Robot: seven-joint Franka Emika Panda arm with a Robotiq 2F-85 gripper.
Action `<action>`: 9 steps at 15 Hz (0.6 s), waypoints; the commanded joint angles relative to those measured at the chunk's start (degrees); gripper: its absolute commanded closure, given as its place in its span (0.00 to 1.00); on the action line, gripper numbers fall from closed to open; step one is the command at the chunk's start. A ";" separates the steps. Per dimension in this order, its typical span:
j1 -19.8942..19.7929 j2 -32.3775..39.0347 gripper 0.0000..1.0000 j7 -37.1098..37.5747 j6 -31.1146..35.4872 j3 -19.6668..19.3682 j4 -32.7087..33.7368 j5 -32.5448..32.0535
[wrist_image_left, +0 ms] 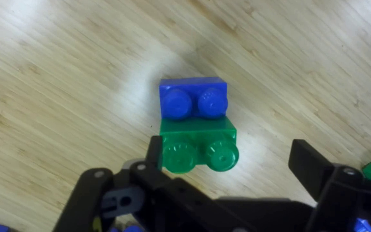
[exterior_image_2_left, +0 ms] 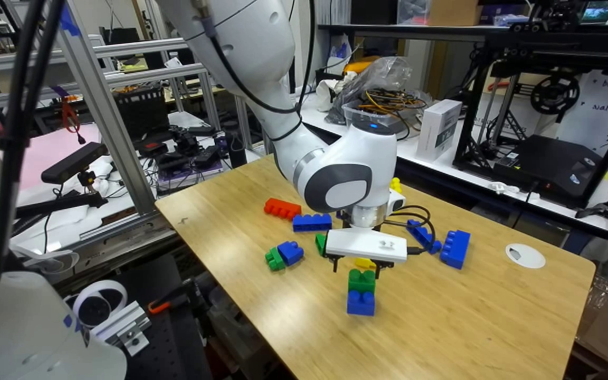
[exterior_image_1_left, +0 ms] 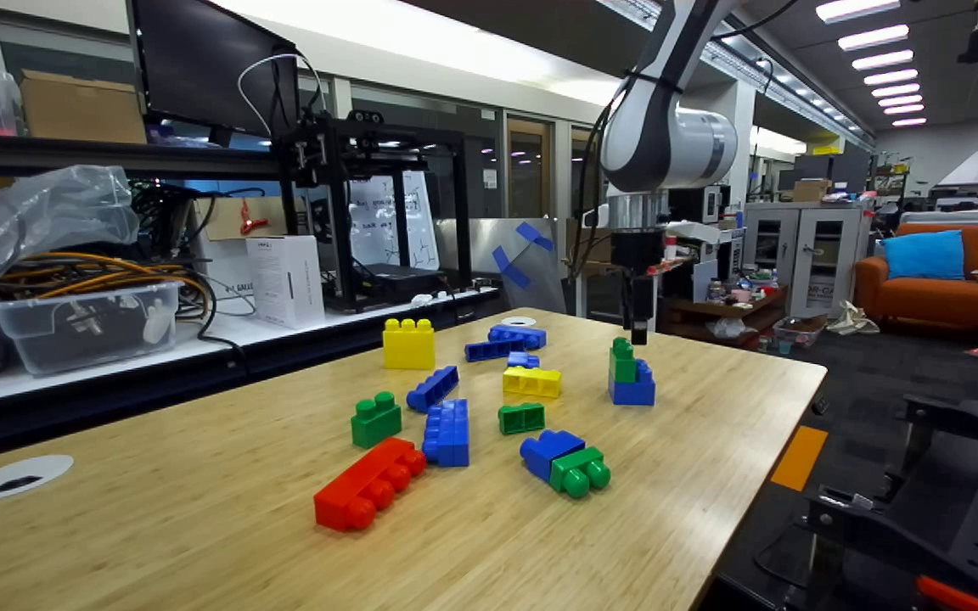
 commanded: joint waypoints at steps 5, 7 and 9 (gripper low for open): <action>-1.02 0.26 0.00 0.76 -0.16 0.92 0.31 -1.06; -1.02 0.26 0.00 0.76 -0.16 0.92 0.32 -1.06; -1.27 1.35 0.00 0.31 1.15 1.11 0.65 -0.99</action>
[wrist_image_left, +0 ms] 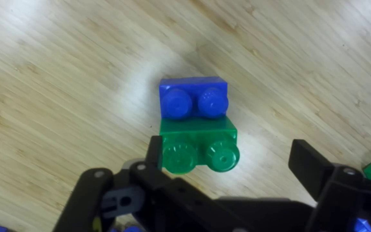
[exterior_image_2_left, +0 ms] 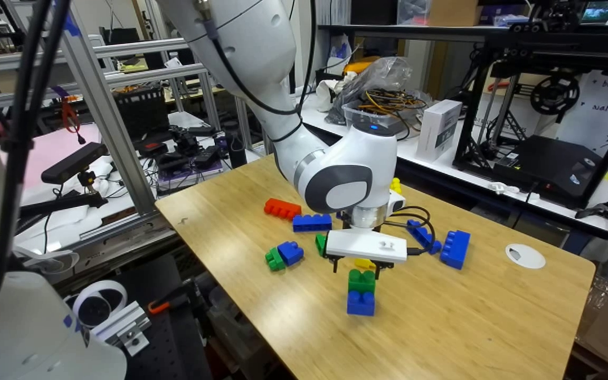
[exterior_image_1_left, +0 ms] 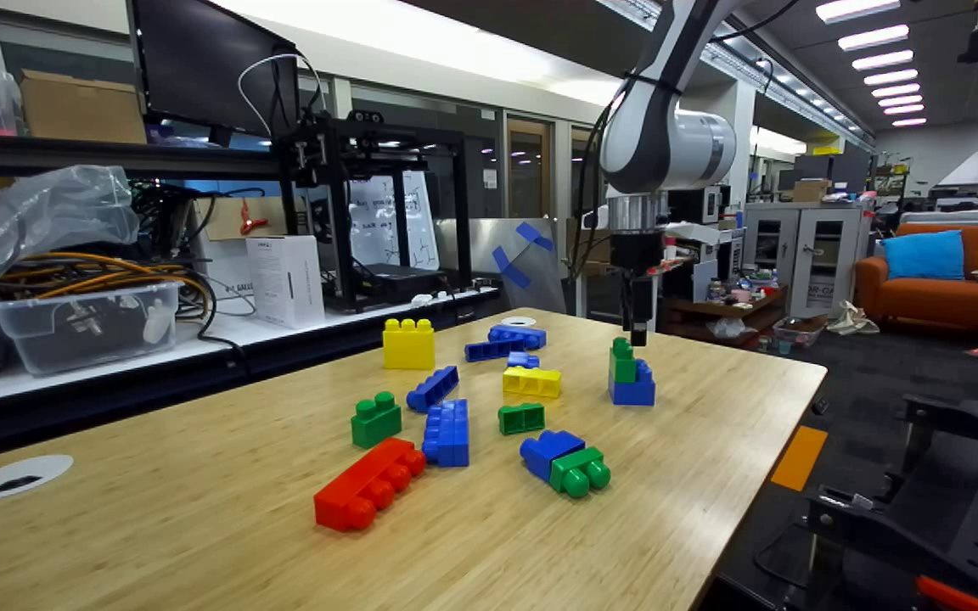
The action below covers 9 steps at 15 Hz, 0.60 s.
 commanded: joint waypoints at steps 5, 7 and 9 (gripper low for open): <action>-1.59 3.73 0.00 0.01 4.31 0.94 0.97 -1.93; -1.70 4.71 0.00 0.18 5.71 0.89 1.25 -2.69; -1.58 5.61 0.00 0.56 7.44 0.63 1.34 -3.77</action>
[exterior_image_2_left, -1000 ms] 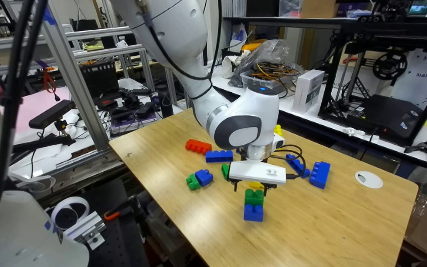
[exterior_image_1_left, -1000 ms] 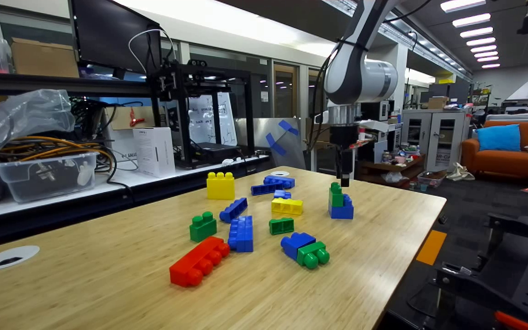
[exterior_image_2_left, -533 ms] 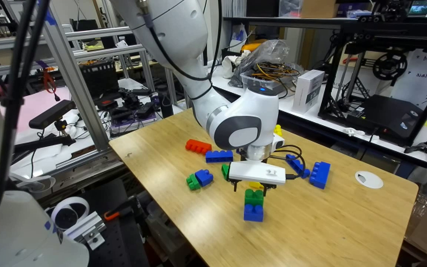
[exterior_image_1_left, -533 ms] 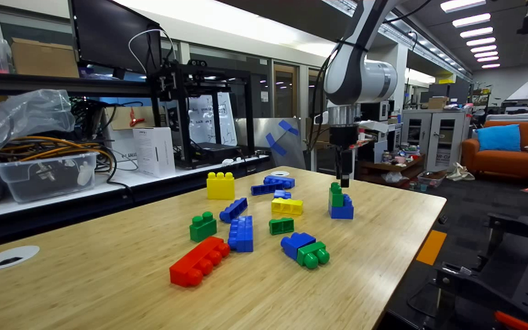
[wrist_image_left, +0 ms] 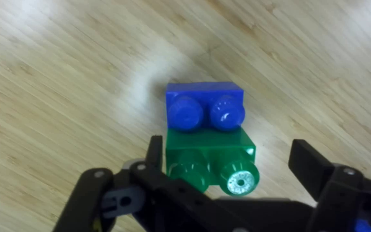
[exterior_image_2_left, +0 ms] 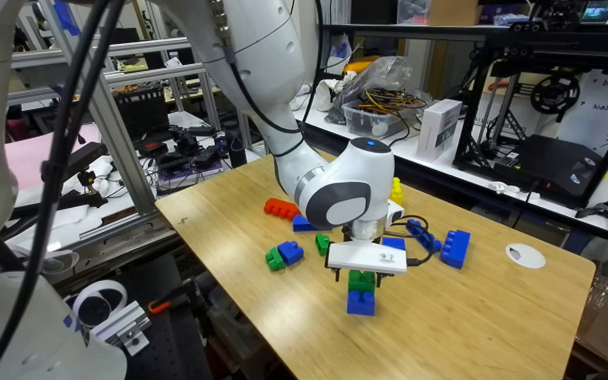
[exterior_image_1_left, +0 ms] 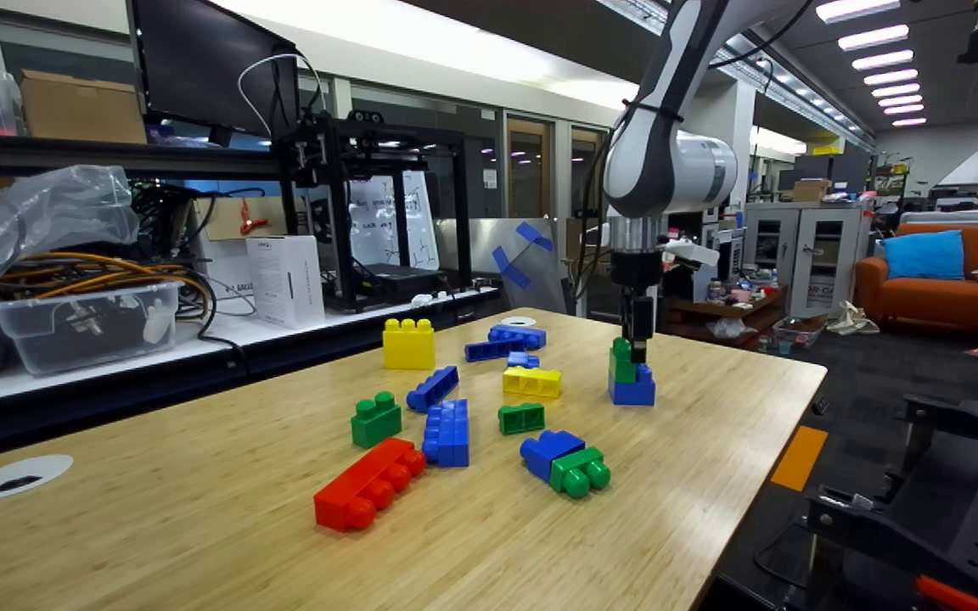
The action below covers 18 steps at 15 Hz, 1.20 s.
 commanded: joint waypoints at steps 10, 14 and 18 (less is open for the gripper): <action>-1.80 4.47 0.00 0.74 7.03 0.76 1.31 -5.87; -2.28 5.53 0.00 0.66 7.32 0.90 1.63 -6.29; -2.58 6.19 0.26 0.64 7.63 0.92 1.90 -6.50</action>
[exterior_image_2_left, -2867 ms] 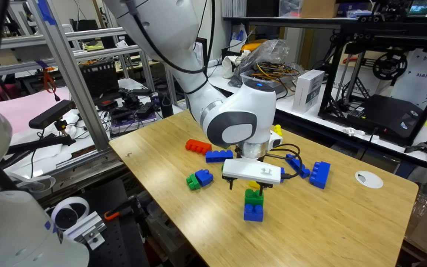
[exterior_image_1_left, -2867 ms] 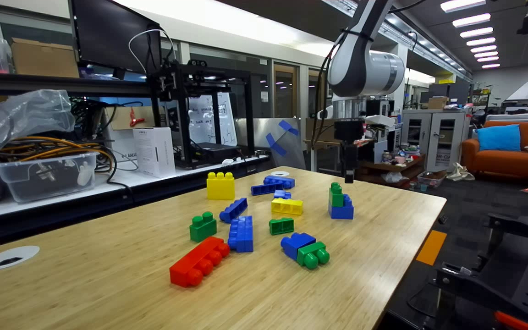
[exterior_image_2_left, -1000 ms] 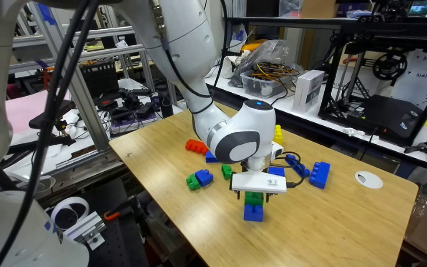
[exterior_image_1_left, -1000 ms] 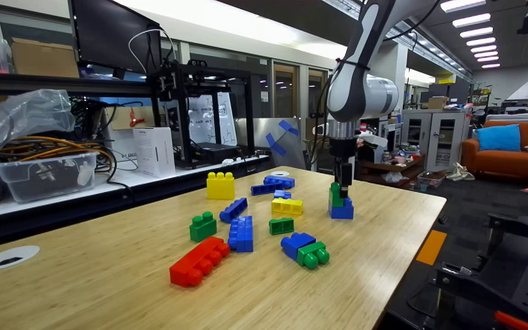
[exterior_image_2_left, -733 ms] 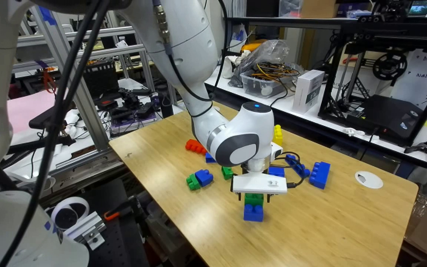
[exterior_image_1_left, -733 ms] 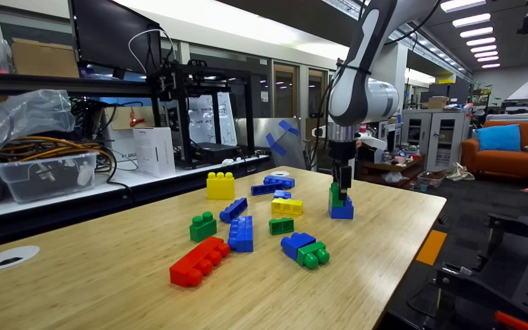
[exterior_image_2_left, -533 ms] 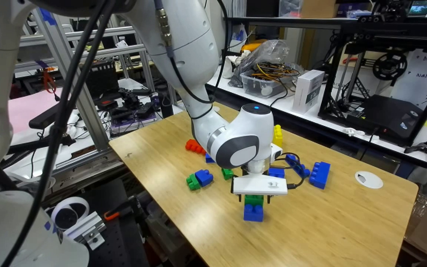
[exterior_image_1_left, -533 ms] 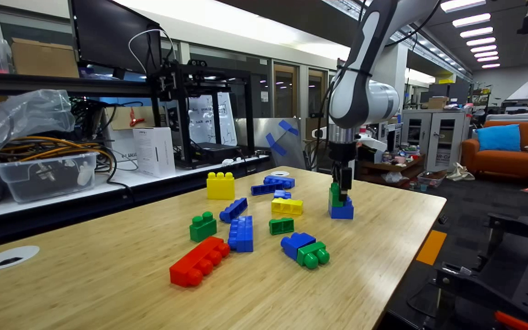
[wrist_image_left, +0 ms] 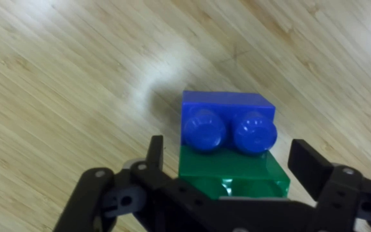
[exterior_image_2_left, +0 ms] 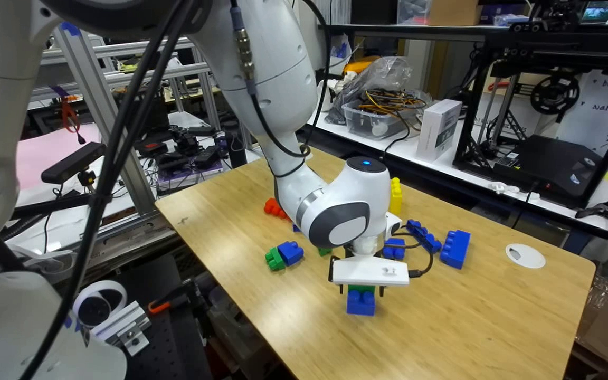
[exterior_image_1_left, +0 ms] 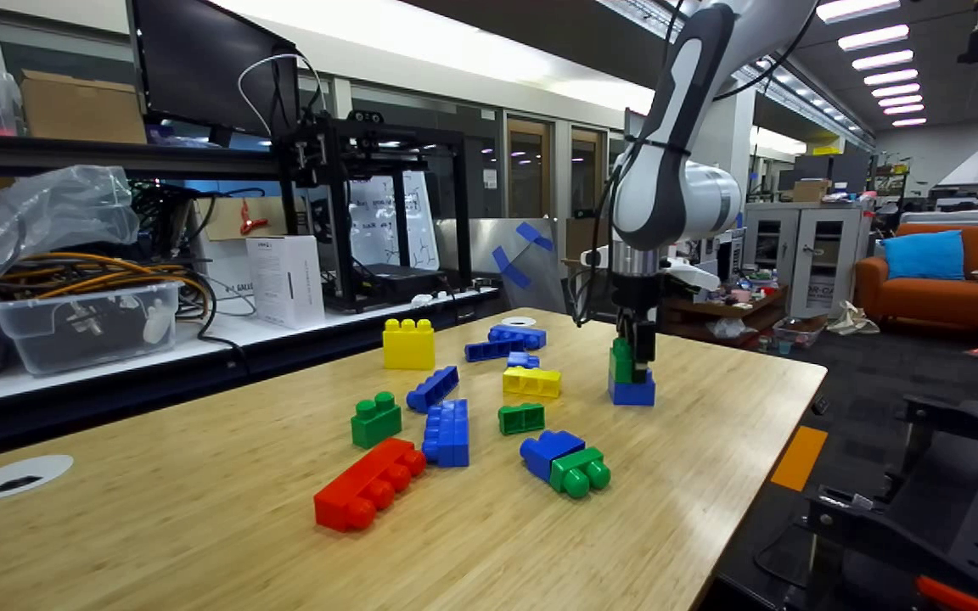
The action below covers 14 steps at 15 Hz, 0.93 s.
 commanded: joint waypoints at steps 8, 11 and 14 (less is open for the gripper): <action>-2.42 0.96 0.55 0.45 2.19 1.39 0.36 -1.93; -2.76 -0.34 0.55 0.17 1.40 2.37 -0.03 -1.63; -1.12 -3.17 0.55 0.87 0.54 2.82 -0.53 -2.11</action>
